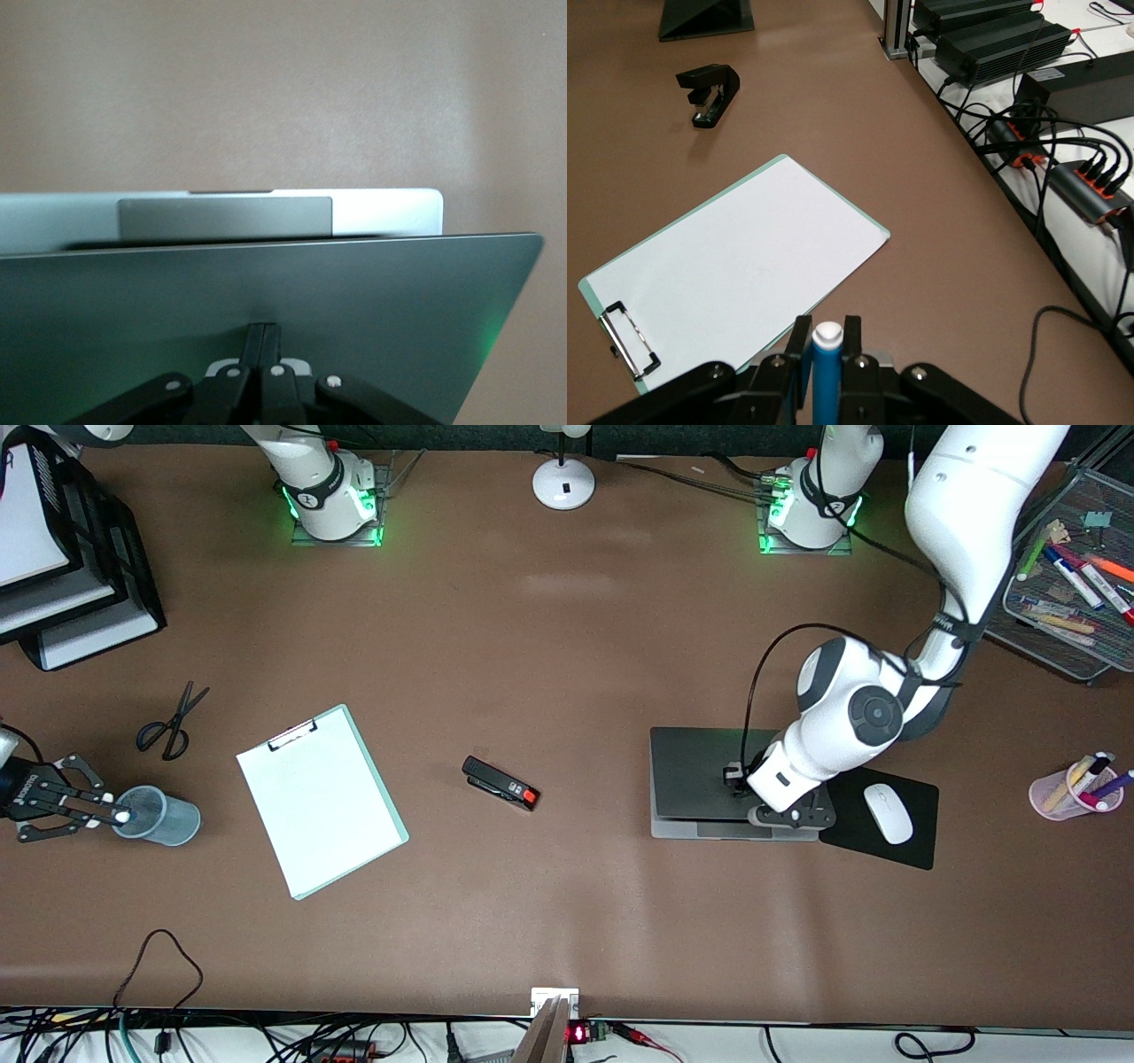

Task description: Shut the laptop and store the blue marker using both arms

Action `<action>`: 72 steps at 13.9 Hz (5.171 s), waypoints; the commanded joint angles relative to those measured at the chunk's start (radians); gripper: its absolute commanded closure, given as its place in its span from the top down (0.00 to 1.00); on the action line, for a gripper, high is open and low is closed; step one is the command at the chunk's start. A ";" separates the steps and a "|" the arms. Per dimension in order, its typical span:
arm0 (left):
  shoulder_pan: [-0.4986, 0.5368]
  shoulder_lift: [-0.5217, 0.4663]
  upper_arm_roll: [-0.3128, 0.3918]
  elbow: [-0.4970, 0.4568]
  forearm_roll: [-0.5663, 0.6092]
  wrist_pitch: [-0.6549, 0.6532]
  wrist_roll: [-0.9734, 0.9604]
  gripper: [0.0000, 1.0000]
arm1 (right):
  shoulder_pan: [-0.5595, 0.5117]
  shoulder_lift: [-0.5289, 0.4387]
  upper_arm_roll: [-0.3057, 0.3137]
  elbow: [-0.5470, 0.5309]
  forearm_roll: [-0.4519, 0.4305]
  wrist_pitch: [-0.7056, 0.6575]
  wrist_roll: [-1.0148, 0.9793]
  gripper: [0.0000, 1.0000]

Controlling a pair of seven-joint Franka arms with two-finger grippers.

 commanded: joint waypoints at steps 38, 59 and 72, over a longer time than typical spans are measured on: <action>0.033 -0.210 0.031 0.597 0.062 -0.925 0.156 1.00 | 0.465 -0.446 0.013 -0.102 -0.776 -0.160 1.825 1.00; -0.075 -0.639 0.342 0.055 -0.051 -0.715 0.367 1.00 | 0.460 -0.650 0.010 -0.194 -0.862 -0.148 1.879 1.00; -0.072 -0.638 0.338 0.059 -0.051 -0.741 0.366 1.00 | 0.460 -0.707 0.008 -0.300 -0.848 -0.051 1.966 1.00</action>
